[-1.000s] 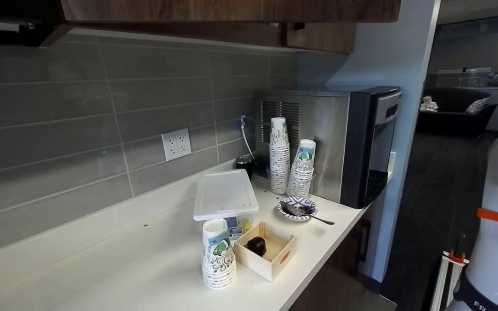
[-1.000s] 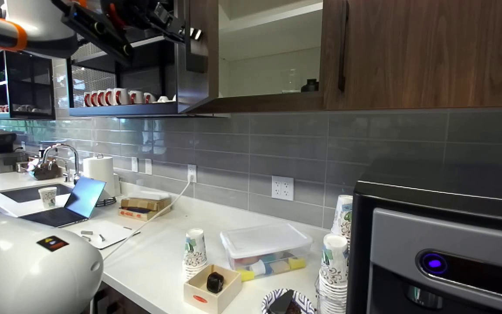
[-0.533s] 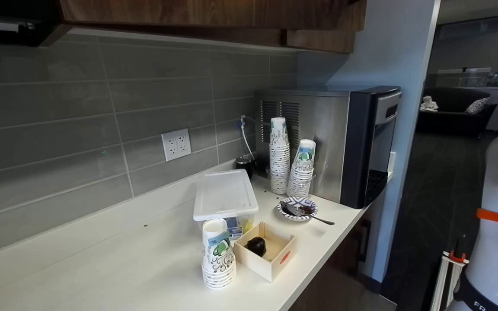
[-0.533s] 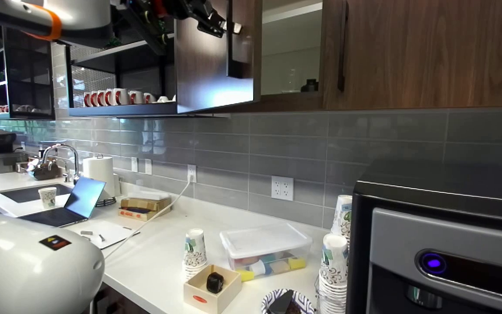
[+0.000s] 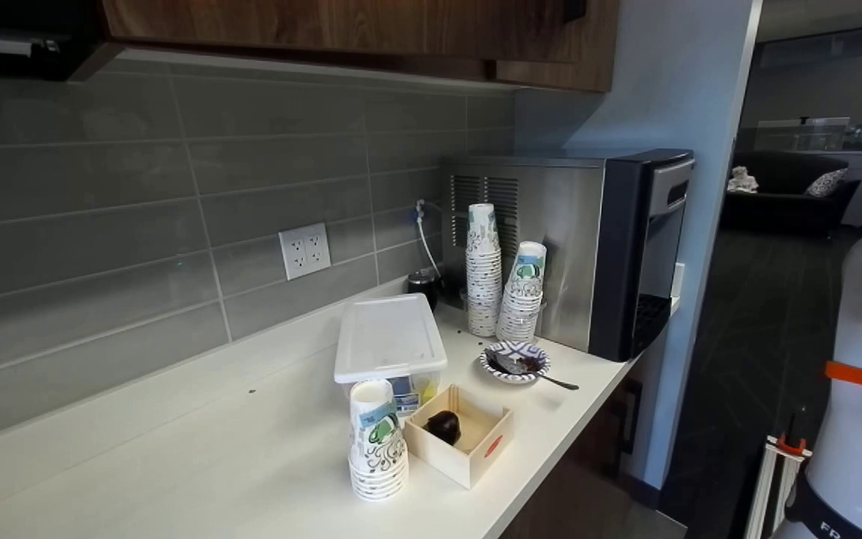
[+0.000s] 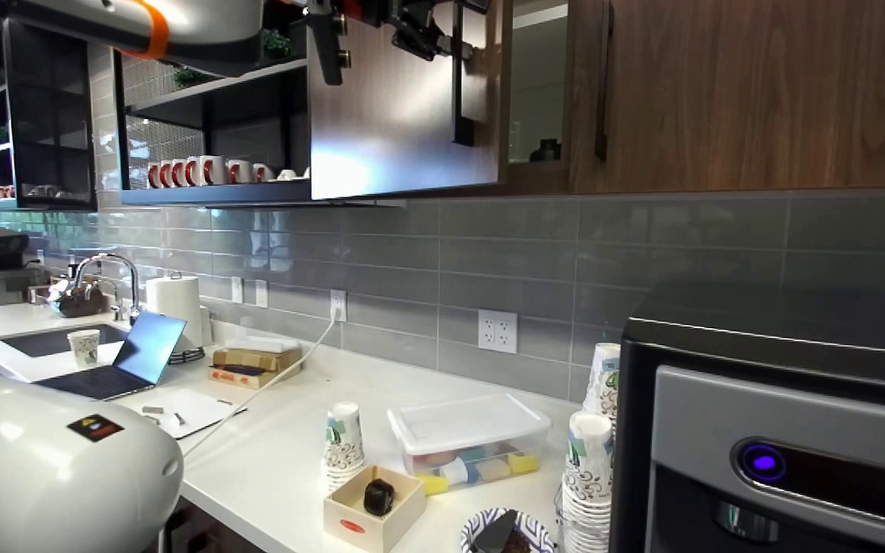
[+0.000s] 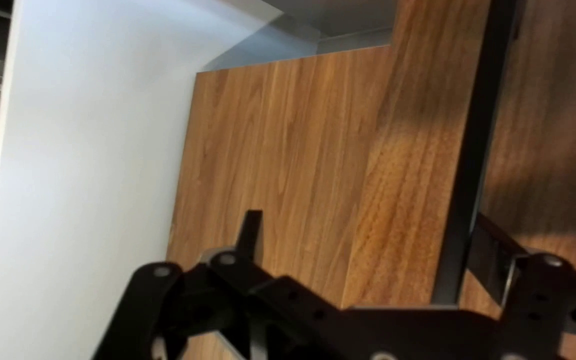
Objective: Open and close the top left cabinet door
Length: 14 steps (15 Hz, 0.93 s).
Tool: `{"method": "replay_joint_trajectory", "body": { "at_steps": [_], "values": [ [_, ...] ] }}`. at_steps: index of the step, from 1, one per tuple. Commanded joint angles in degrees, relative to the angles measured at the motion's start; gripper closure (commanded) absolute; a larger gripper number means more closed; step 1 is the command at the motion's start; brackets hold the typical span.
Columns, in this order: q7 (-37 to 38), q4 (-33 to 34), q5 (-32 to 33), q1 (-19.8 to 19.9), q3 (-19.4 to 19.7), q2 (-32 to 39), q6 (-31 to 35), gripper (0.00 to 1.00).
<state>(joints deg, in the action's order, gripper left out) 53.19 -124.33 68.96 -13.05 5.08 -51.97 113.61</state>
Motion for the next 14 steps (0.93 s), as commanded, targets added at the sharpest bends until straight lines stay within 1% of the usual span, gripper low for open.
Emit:
{"method": "replay_joint_trajectory", "body": {
  "at_steps": [1, 3, 6, 10, 14],
  "values": [
    [-3.32, 2.93, -3.96, 1.59, 3.10, 3.63, 9.43, 0.00],
    [-5.36, 3.95, -7.29, 2.20, 4.34, 5.57, 14.12, 0.00],
    [-9.84, 5.55, -14.00, 3.78, 4.94, 8.96, 20.00, 0.00],
    [-16.76, 7.38, -23.32, 7.32, 3.43, 13.10, 24.40, 0.00],
    [-24.28, 8.57, -34.37, 10.58, 0.76, 15.20, 25.59, 0.00]
  ]
}}
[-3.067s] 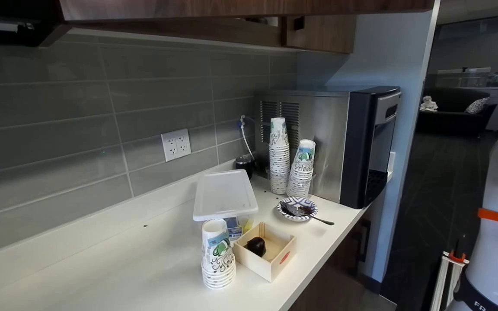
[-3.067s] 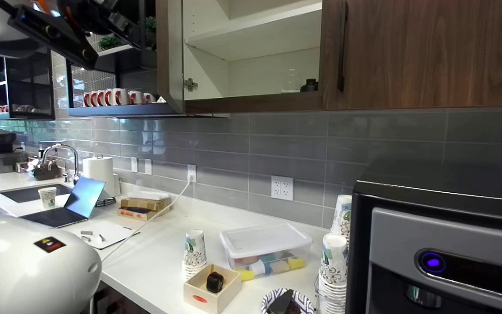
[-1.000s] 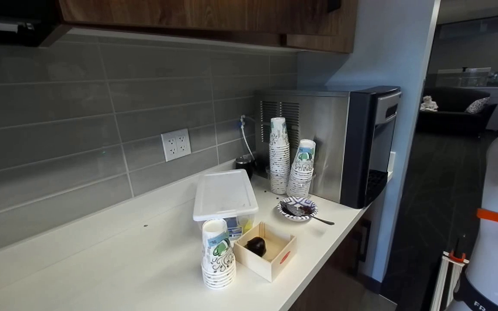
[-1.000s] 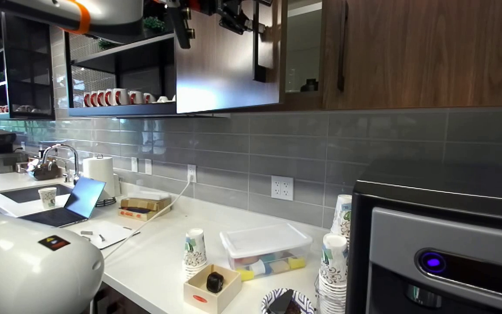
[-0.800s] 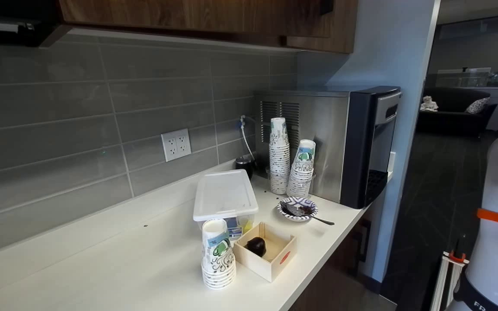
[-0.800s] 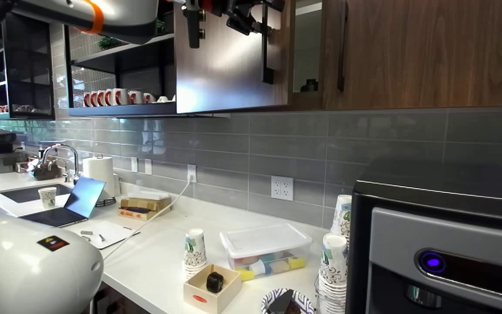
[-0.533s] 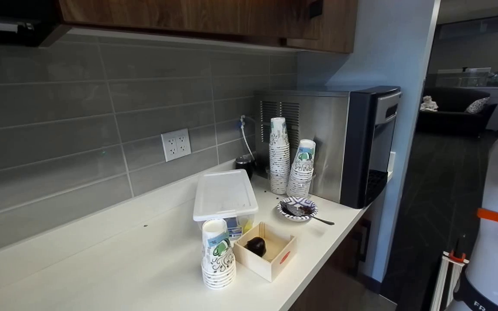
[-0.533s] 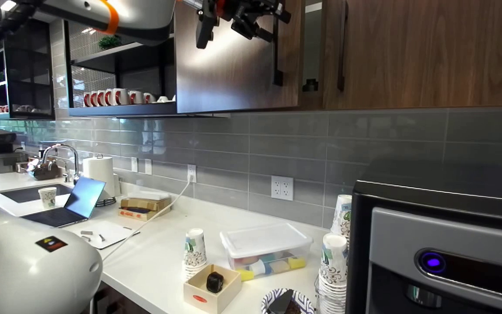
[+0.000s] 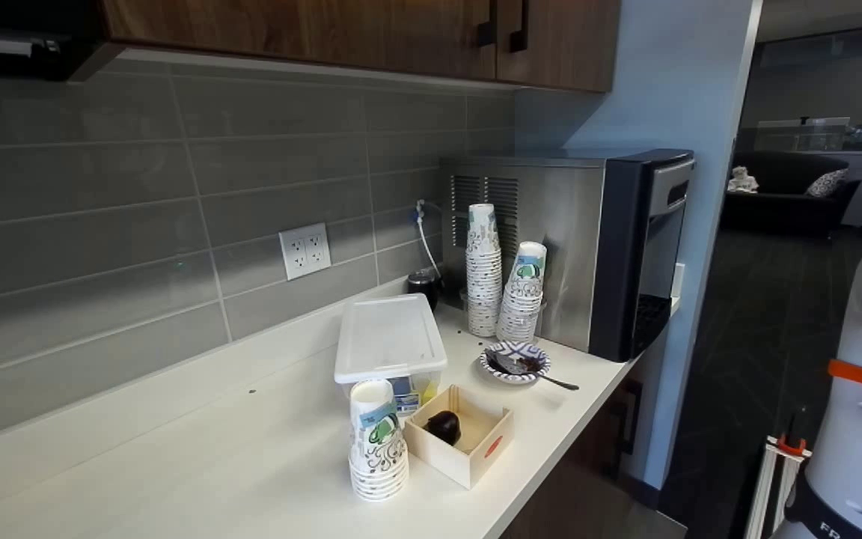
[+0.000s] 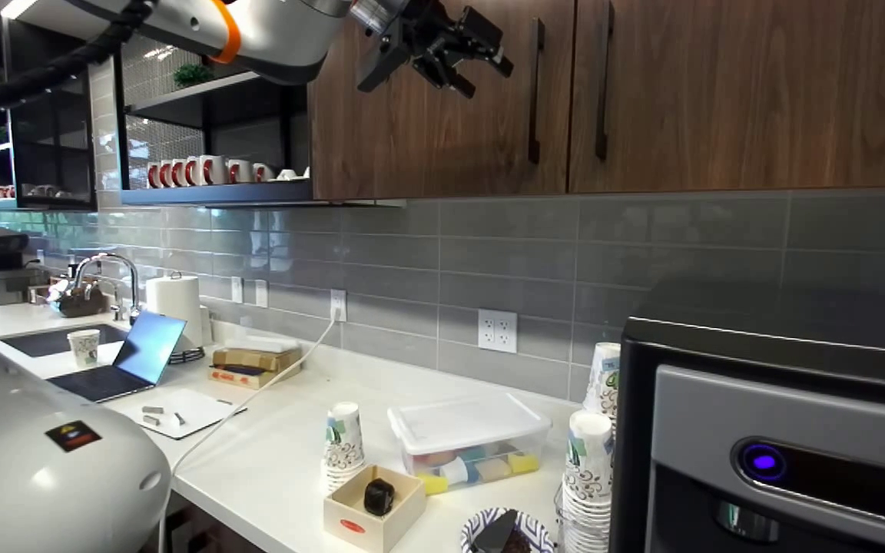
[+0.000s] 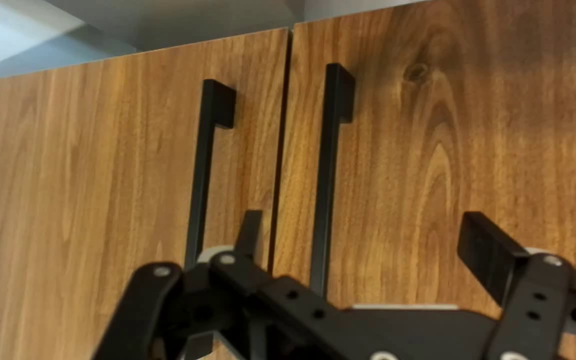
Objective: Open and close the top left cabinet door
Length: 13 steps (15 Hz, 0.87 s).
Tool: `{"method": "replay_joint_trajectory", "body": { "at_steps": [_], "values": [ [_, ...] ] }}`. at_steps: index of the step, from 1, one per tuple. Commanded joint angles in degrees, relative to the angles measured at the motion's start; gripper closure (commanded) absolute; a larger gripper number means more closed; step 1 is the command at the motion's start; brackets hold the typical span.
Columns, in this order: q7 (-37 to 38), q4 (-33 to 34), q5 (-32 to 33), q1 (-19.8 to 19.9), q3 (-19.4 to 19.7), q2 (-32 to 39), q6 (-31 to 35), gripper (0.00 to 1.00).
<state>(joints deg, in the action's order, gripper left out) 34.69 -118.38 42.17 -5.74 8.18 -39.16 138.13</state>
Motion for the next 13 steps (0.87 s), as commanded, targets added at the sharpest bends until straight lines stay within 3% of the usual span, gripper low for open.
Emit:
{"method": "replay_joint_trajectory", "body": {
  "at_steps": [1, 7, 13],
  "values": [
    [-7.27, 2.57, -9.76, 4.50, -3.38, 2.44, 1.00, 0.00],
    [-12.90, 2.84, -18.46, 11.31, -8.38, 1.78, -0.01, 0.00],
    [-14.73, 2.95, -21.73, 14.69, -10.38, 1.56, -1.01, 0.00]
  ]
}}
